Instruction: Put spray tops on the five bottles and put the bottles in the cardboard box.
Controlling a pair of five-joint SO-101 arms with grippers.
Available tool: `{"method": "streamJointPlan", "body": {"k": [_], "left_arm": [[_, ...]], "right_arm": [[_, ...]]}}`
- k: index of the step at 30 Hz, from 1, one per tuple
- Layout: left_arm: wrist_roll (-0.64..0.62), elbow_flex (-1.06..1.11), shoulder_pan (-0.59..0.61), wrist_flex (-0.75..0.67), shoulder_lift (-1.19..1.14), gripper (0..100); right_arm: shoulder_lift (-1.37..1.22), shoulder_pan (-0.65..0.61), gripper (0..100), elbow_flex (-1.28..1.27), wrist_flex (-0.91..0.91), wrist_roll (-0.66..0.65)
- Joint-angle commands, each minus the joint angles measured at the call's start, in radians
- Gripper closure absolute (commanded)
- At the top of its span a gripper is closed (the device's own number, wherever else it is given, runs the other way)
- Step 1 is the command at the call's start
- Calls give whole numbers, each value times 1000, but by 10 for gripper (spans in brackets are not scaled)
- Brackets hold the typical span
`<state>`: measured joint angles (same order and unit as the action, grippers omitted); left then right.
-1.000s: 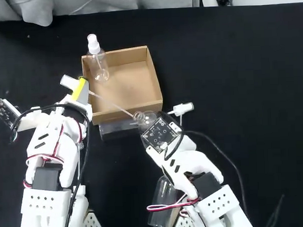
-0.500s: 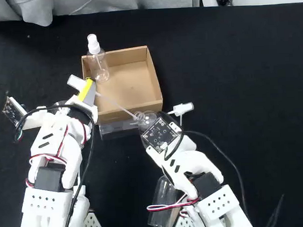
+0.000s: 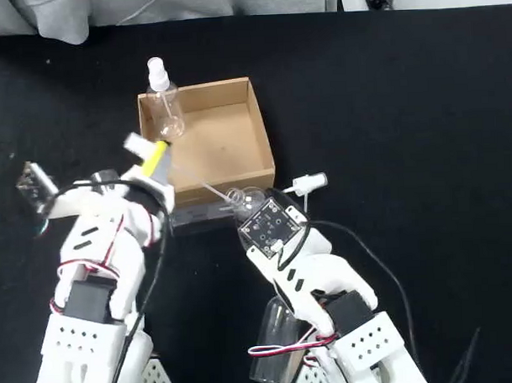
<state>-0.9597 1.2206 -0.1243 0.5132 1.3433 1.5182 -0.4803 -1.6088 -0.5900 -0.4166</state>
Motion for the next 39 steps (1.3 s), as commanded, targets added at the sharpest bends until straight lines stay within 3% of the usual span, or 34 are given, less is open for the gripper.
{"method": "streamJointPlan", "body": {"k": [1, 9, 26, 39], "left_arm": [[48, -5, -62, -31, 14, 971], [49, -4, -76, -29, 14, 971], [97, 21, -220, -26, 14, 971], [295, 38, -259, -29, 14, 970]], "right_arm": [[25, -20, 900, 8, 21, -6], [25, -20, 900, 8, 21, -5], [25, -15, 900, 13, 23, -3], [25, -15, 900, 21, 46, 83]]}}
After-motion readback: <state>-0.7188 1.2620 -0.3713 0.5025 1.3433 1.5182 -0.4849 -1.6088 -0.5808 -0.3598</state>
